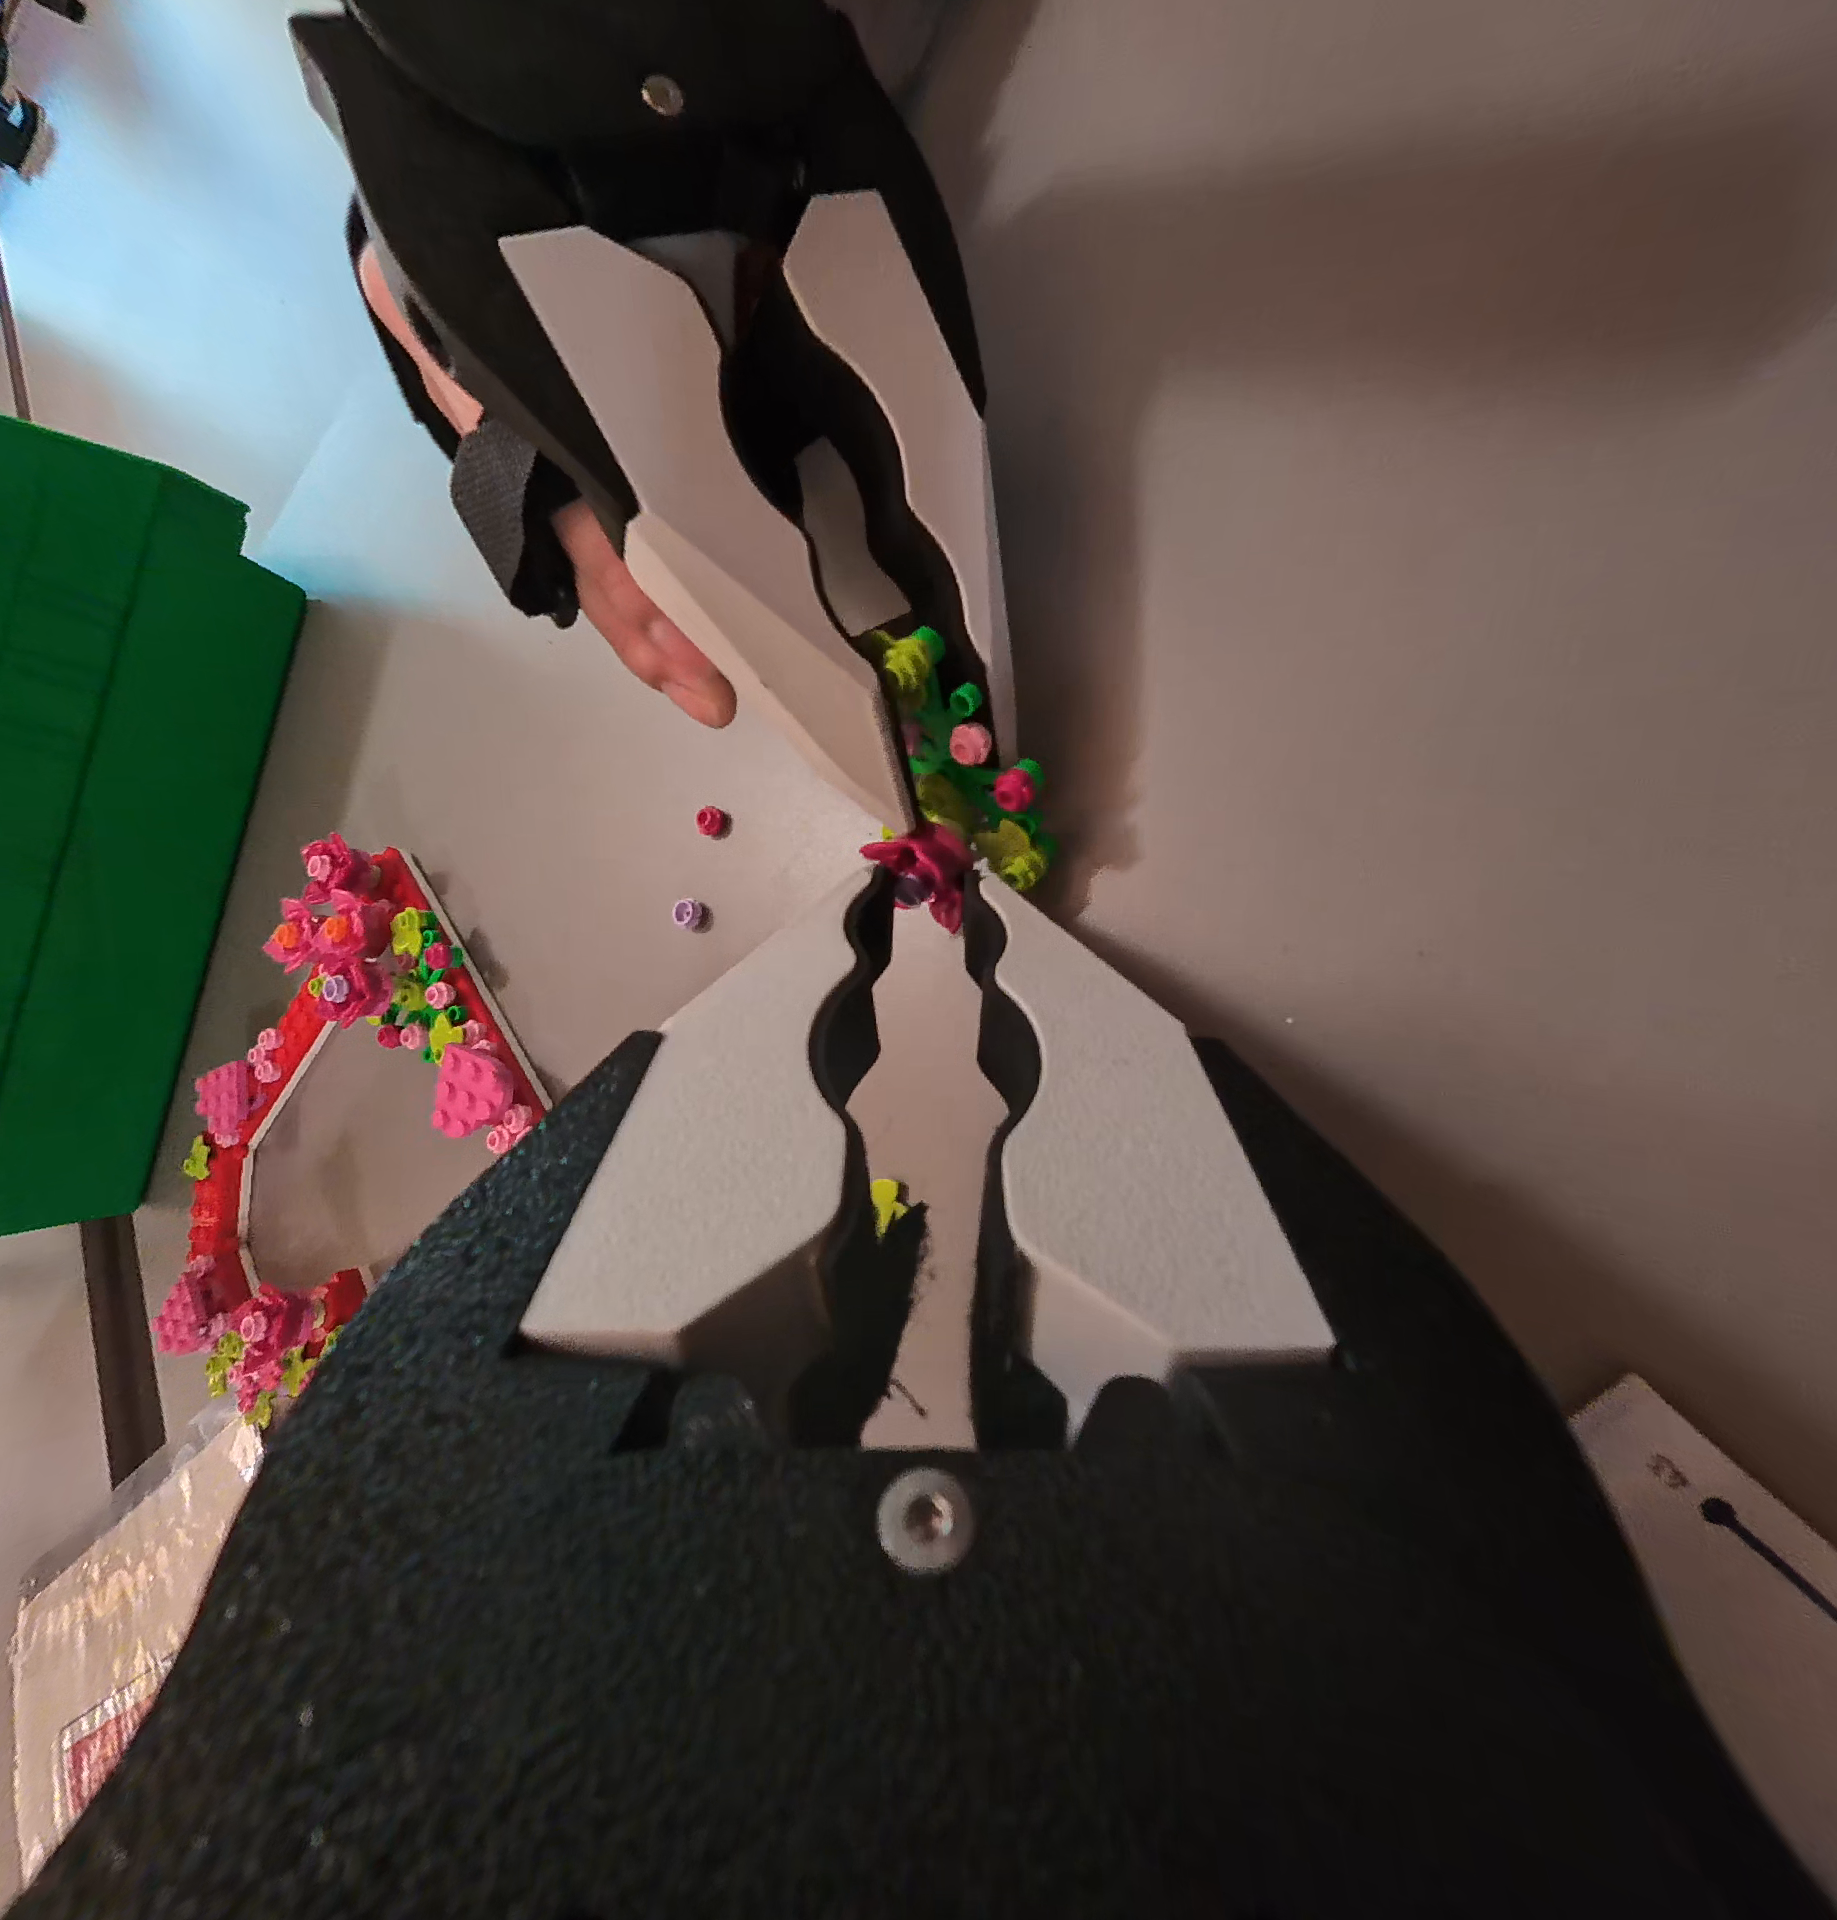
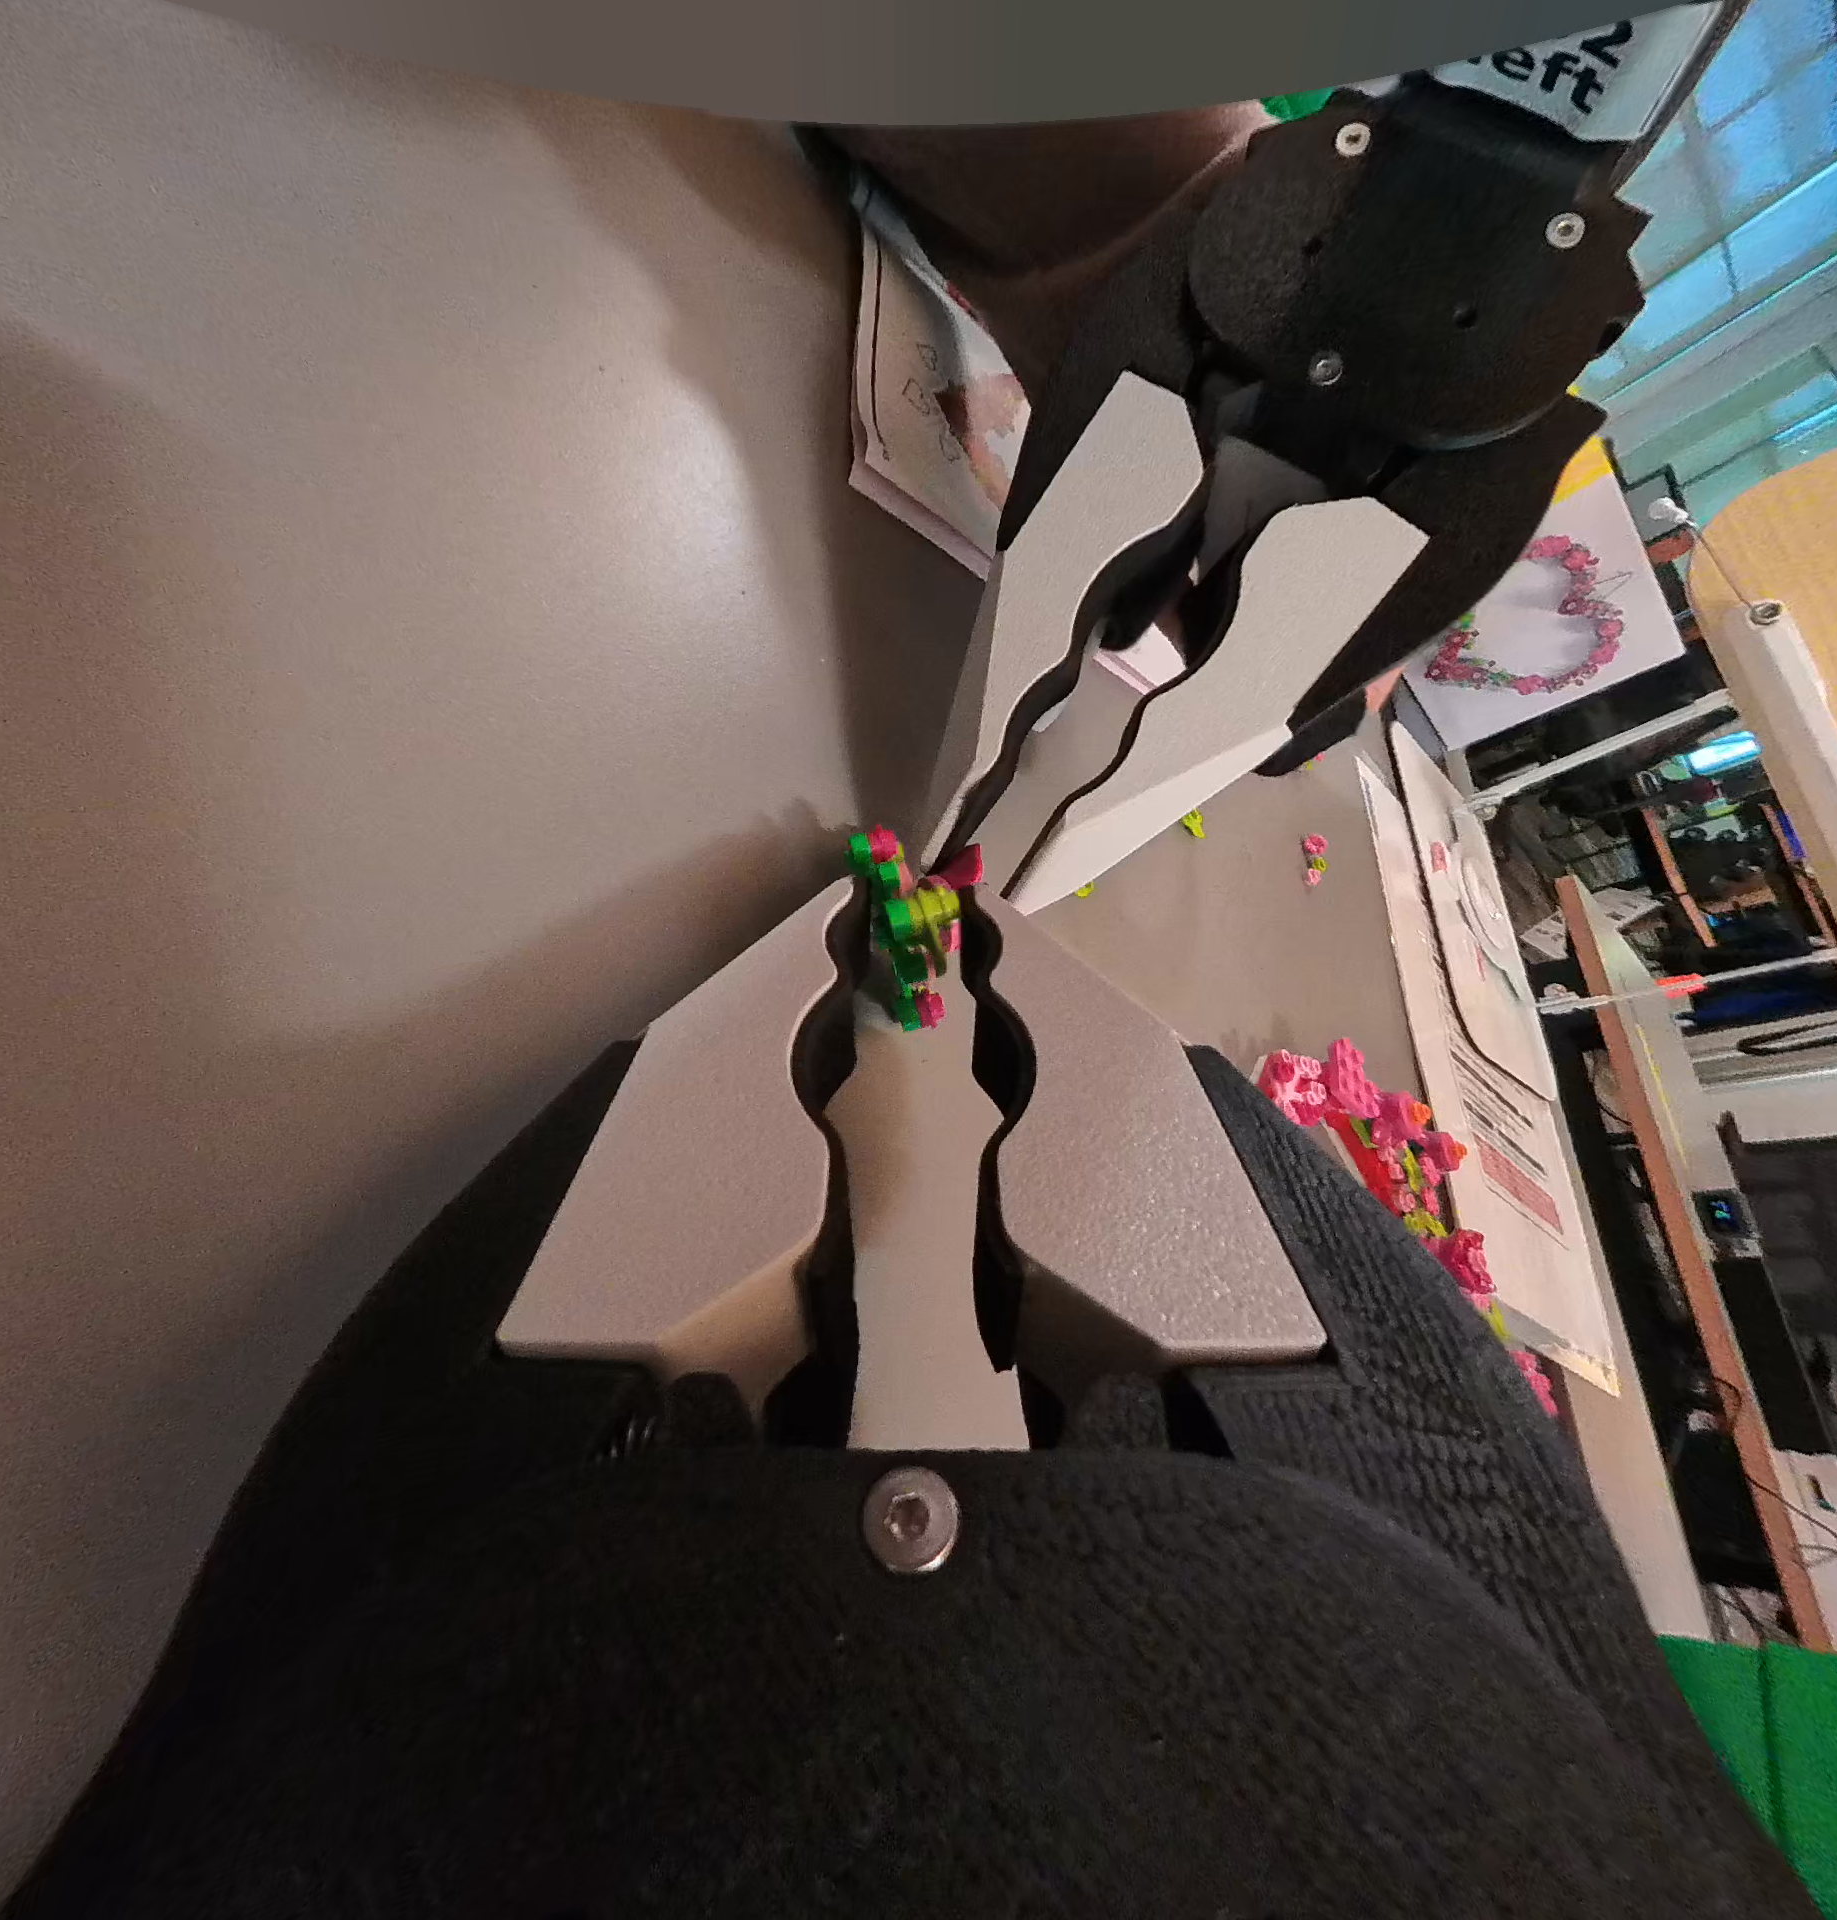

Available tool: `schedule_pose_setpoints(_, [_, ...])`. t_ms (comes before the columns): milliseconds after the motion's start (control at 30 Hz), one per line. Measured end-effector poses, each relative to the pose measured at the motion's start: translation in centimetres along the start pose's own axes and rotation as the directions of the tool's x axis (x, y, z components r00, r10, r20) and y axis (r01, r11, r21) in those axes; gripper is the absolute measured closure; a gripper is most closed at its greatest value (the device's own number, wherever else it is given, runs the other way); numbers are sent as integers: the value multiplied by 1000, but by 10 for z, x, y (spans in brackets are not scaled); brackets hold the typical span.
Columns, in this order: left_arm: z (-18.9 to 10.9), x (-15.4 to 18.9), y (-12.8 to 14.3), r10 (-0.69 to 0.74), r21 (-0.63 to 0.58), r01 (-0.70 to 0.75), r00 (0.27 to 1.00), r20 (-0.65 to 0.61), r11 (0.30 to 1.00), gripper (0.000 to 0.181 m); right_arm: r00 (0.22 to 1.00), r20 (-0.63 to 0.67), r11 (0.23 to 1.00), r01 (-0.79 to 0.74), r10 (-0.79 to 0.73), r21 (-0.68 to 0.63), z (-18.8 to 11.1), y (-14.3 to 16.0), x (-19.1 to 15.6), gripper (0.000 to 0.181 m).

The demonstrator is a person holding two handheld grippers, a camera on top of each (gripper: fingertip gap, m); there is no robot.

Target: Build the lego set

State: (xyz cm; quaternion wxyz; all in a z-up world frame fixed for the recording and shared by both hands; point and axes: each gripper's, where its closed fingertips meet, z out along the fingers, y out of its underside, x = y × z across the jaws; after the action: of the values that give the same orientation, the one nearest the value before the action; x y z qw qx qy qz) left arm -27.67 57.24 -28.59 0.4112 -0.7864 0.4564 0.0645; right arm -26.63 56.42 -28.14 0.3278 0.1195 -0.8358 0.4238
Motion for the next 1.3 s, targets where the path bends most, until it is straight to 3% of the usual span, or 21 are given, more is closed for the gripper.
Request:
schedule_pose_setpoints(700, [0, 0, -5, 4, 102, -2, 1000, -20, 995, 170, 999, 29, 995, -45, 42, 87, -6, -6, 1, 169])
schedule_pose_setpoints(1300, [5, 2, -1, 44, 98, -39, 997, -57, 994, 170, 993, 108, 998, -56, 52, 43, -2, -1, -9, 172])
